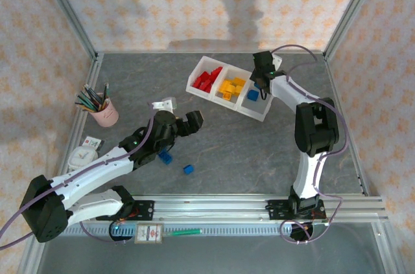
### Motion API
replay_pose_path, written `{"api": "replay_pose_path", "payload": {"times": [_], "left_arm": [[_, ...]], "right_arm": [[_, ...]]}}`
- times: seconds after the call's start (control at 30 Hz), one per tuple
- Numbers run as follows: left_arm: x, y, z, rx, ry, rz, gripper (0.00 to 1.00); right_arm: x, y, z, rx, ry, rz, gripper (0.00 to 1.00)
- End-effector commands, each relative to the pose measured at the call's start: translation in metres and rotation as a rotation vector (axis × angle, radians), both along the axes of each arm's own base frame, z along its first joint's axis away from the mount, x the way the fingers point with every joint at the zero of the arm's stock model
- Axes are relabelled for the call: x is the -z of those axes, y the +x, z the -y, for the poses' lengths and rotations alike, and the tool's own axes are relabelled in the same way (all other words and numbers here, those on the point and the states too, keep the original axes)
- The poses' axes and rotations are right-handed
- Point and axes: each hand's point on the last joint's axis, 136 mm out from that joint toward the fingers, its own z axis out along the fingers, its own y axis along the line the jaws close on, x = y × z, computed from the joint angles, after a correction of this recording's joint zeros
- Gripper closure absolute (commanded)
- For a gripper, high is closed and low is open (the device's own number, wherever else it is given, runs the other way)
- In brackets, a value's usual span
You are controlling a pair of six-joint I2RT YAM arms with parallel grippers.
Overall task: Sort the legos into containers by color
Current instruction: Place the lego in the container, then pick up the lego from the middle-left of the table.
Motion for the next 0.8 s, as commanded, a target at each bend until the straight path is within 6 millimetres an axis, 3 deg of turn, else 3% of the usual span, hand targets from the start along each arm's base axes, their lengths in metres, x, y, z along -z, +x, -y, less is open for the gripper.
{"api": "replay_pose_path", "payload": {"times": [0.0, 0.2, 0.4, 0.63, 0.77], "left_arm": [[-0.023, 0.008, 0.003, -0.001, -0.038, 0.054, 0.01], [-0.025, 0.008, 0.003, 0.003, -0.041, 0.054, 0.01], [-0.025, 0.003, -0.006, -0.02, -0.036, 0.057, 0.01], [-0.026, -0.011, -0.03, -0.075, -0.031, 0.058, 0.01], [-0.024, -0.024, -0.051, -0.123, -0.012, 0.051, 0.01]], "right_arm": [[-0.016, 0.007, -0.001, -0.008, -0.006, 0.036, 0.45], [-0.026, 0.002, -0.01, -0.046, 0.037, 0.05, 0.43], [-0.039, -0.02, -0.037, -0.128, 0.064, 0.055, 0.43], [-0.032, -0.07, -0.102, -0.296, 0.081, 0.004, 0.41], [-0.026, -0.106, -0.151, -0.432, 0.1, -0.017, 0.39]]}}
